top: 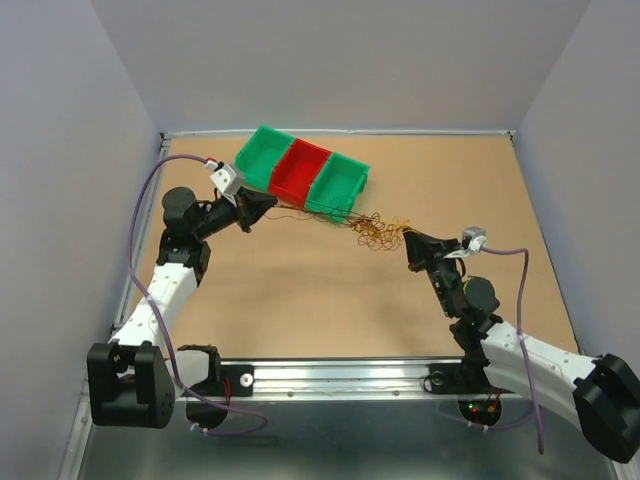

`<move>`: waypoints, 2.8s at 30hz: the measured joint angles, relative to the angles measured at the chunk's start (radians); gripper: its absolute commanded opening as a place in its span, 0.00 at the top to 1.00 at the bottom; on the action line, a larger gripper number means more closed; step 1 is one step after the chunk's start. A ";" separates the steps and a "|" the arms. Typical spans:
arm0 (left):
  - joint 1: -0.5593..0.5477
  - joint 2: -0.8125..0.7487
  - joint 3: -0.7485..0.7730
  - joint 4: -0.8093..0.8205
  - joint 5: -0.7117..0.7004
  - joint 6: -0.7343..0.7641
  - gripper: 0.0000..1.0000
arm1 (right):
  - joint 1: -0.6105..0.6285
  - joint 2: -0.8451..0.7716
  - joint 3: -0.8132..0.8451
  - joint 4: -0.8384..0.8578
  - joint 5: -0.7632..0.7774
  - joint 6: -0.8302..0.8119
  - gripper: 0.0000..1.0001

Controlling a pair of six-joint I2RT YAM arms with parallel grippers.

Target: Untangle the cables

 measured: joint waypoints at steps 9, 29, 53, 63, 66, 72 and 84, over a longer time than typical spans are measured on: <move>-0.002 -0.079 -0.048 0.020 -0.042 -0.016 1.00 | 0.000 -0.204 0.000 -0.266 0.039 0.011 0.99; 0.323 -0.021 -0.084 0.127 -0.361 -0.268 1.00 | -0.021 -0.809 -0.034 -0.709 0.678 0.111 0.99; -0.078 -0.289 -0.180 0.275 0.054 0.021 0.99 | 0.001 0.348 0.154 -0.170 -0.653 -0.156 0.02; -0.122 -0.295 -0.181 0.201 0.095 0.077 1.00 | 0.141 0.637 0.325 0.044 -0.866 -0.245 0.00; -0.126 -0.314 -0.180 0.197 0.099 0.082 1.00 | 0.160 0.743 0.391 0.057 -0.874 -0.267 0.00; -0.132 -0.334 -0.180 0.195 0.100 0.084 1.00 | 0.172 0.906 0.497 0.059 -0.890 -0.284 0.00; -0.132 -0.407 -0.181 0.144 -0.145 0.097 1.00 | 0.177 0.945 0.600 -0.195 -0.921 -0.458 0.49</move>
